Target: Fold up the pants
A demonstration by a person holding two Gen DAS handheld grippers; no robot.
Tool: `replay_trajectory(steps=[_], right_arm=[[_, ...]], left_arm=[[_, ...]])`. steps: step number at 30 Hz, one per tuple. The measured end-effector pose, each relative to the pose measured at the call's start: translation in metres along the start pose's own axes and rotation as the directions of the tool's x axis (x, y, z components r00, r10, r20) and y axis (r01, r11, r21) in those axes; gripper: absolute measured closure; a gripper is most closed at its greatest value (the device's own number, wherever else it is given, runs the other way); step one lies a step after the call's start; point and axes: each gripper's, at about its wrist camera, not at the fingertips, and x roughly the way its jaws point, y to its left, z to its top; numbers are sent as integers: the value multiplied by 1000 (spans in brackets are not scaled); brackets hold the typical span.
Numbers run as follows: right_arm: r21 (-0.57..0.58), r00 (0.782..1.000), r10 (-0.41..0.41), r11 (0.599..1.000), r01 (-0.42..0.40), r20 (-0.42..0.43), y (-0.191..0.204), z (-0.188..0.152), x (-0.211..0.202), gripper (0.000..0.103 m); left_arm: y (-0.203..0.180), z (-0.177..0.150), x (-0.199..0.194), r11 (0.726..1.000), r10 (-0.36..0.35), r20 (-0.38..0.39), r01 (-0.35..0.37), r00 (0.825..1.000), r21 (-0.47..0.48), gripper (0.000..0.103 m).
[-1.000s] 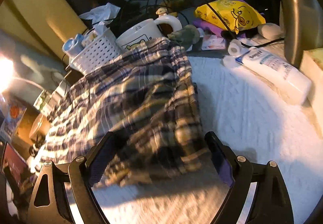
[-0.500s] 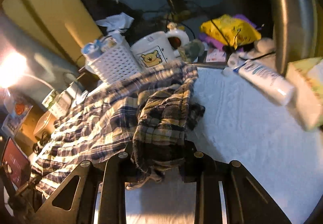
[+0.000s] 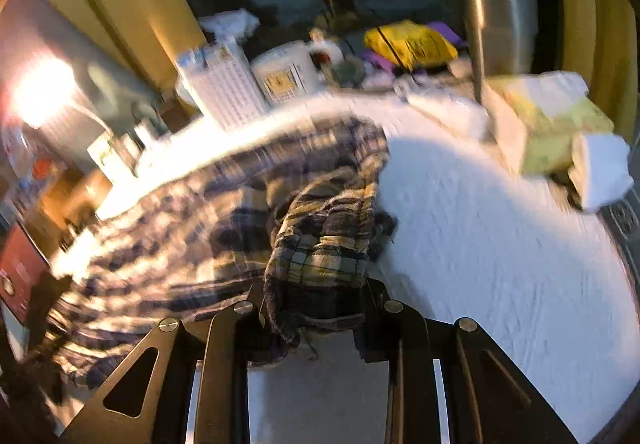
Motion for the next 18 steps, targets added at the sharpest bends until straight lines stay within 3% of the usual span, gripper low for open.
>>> replay_trajectory(steps=[2,6,7,9,13,18], right_arm=[[-40,999,-46,998,46,-20,1,-10,3,72],[-69,993,-121,990,121,2,-5,-15,-2,38],[-63,992,-128,990,129,17,-10,-14,-7,36],[-52,990,-136,989,138,43,-17,-12,-13,35],[-55,985,-136,988,142,105,-19,-6,-25,35],[-69,974,-151,984,165,170,-11,3,-33,35]], left_arm=[[5,2,-2,1000,18,-1,-18,1000,-2,91],[19,10,-15,994,111,22,-111,994,-18,86],[20,15,-20,990,137,44,-137,990,-19,86],[18,23,-30,988,156,93,-157,983,0,86],[-8,49,-36,989,114,159,-127,981,73,85],[-54,67,-15,978,23,137,-50,990,200,85]])
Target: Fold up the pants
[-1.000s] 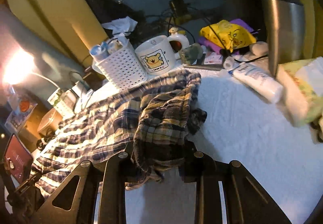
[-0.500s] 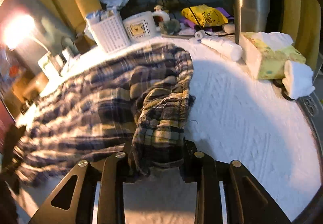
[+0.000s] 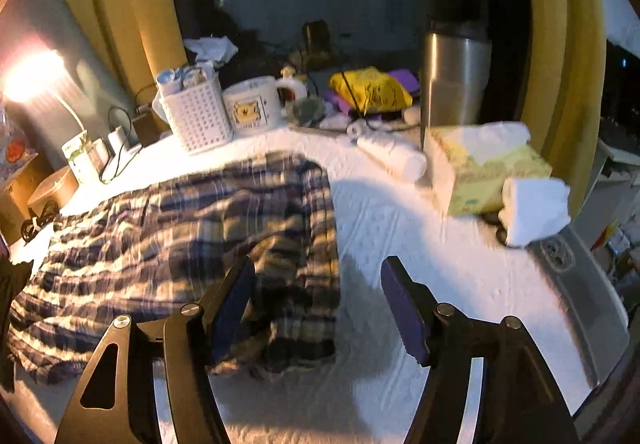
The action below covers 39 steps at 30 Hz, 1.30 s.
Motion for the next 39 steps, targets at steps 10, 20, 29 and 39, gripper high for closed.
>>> replay_trajectory(steps=[10,20,29,39], right_arm=[[-55,989,148,988,-146,29,22,18,-3,36],[-111,974,216,968,-223,-71,59,17,51,43],[-138,972,158,973,-183,-173,68,13,92,45],[-112,982,140,982,-155,-130,60,22,75,44]], left_arm=[[-51,24,66,994,-48,-105,58,993,92,85],[-32,32,114,994,62,-177,-45,982,99,85],[-3,32,121,985,163,-126,-155,979,73,81],[12,33,90,980,199,-105,-200,974,-1,81]])
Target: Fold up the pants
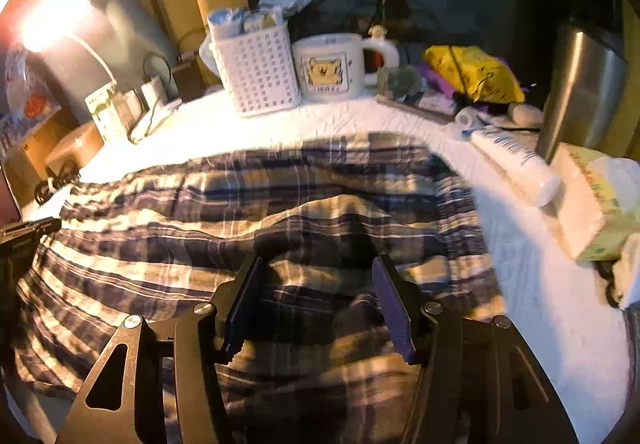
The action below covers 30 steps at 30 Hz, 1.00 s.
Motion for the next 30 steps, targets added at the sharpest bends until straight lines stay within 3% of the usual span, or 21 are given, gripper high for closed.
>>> replay_trajectory(steps=[7,13,19,28,30], right_arm=[[27,998,-41,999,40,45,-15,-11,-40,43],[18,998,-56,998,56,-15,-20,-44,-44,43],[3,995,-95,995,96,-38,-19,-66,-48,44],[96,997,-81,992,82,-11,-33,-83,-85,43],[118,997,-71,990,71,-4,-36,-86,-92,38]], left_arm=[[-32,-18,-49,991,-134,51,133,990,30,81],[-77,-49,-60,964,-249,9,246,969,104,81],[-87,-77,-44,960,-255,-63,260,965,103,81],[-66,-99,-70,968,-240,-38,242,970,61,81],[-56,-100,-77,973,-228,-19,229,973,42,81]])
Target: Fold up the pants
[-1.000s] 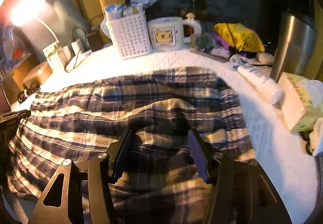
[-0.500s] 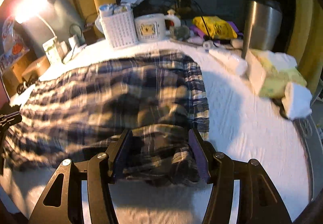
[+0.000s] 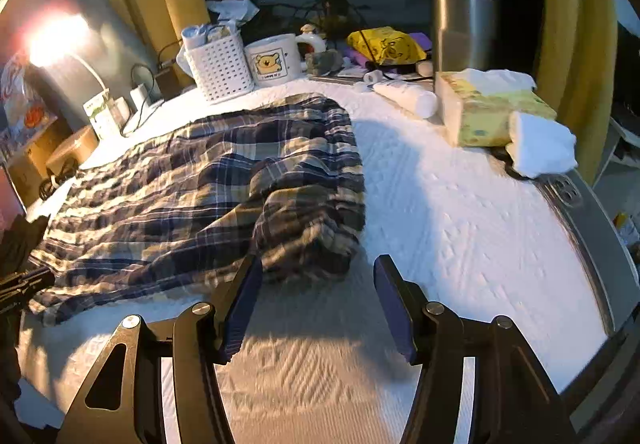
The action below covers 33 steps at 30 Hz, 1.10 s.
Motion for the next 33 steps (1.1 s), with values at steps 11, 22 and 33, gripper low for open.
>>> replay_trajectory(steps=[11,22,33], right_arm=[[34,987,152,988,-150,-55,16,-2,17,21],[230,951,309,927,-296,-22,-1,24,53,21],[335,942,333,884,-325,37,-21,41,73,87]], left_arm=[[50,7,-32,983,127,96,-112,987,-148,59],[58,16,-28,969,192,82,-175,978,-174,59],[34,25,-12,973,188,54,-179,981,-143,59]])
